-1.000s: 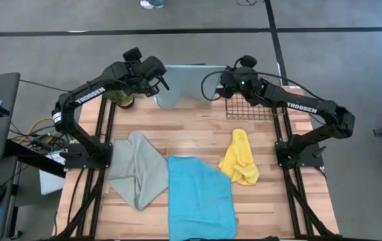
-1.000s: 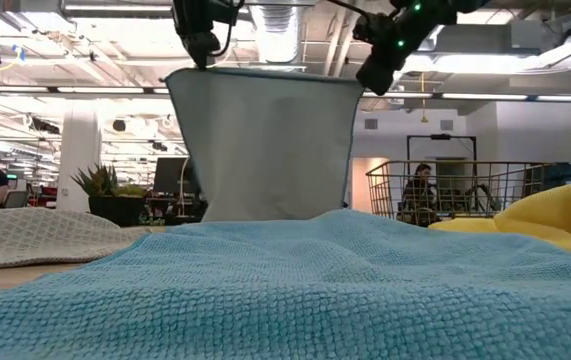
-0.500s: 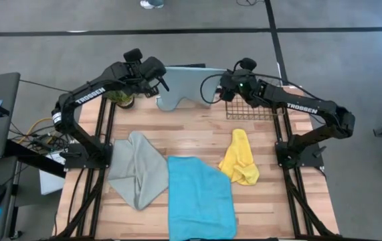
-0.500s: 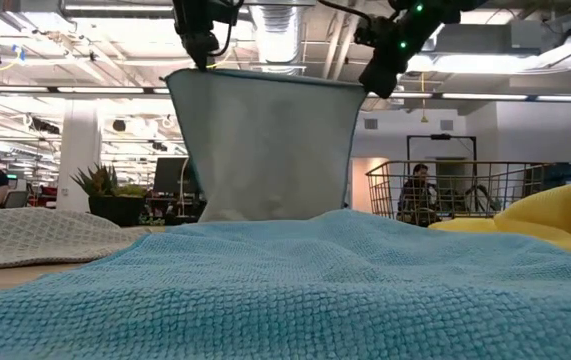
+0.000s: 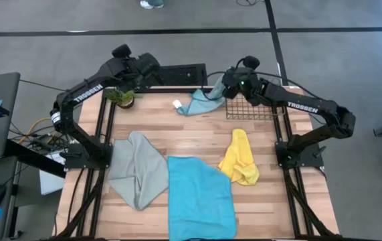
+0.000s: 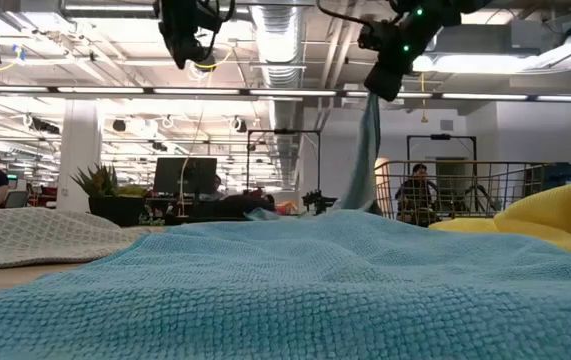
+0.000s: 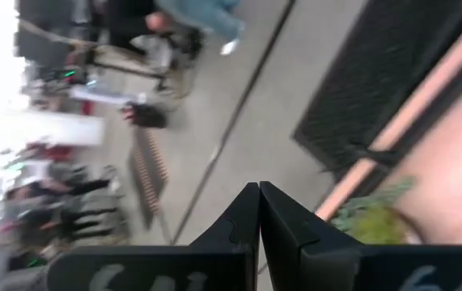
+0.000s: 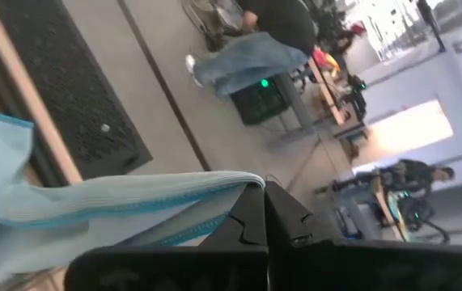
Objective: Fold microfiber towels
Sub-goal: Fold the light blue microfiber cloth
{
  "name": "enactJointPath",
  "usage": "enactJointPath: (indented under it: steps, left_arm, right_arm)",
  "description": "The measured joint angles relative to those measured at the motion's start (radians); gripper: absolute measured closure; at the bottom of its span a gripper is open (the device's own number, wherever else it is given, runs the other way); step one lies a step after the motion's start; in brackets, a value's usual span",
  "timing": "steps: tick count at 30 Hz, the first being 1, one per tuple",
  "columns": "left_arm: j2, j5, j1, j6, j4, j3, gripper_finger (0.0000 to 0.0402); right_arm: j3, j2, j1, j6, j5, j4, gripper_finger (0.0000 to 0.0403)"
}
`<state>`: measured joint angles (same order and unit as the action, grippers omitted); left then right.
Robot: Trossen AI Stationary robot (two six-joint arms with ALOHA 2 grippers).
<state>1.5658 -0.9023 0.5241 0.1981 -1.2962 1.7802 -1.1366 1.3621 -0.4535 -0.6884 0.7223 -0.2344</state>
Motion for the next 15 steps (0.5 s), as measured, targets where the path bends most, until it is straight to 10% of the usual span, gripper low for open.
enactJointPath:
  steps: [9, 15]
  left_arm:
    - [0.007, 0.539, -0.002, 0.021, 0.115, 0.0, 0.0401]
    - [0.044, 0.704, 0.0, 0.104, 0.246, 0.0, 0.0401]
  right_arm:
    - [0.0, -0.009, 0.036, -0.001, -0.01, 0.005, 0.04]
    - [-0.001, -0.023, 0.062, -0.024, -0.01, 0.004, 0.04]
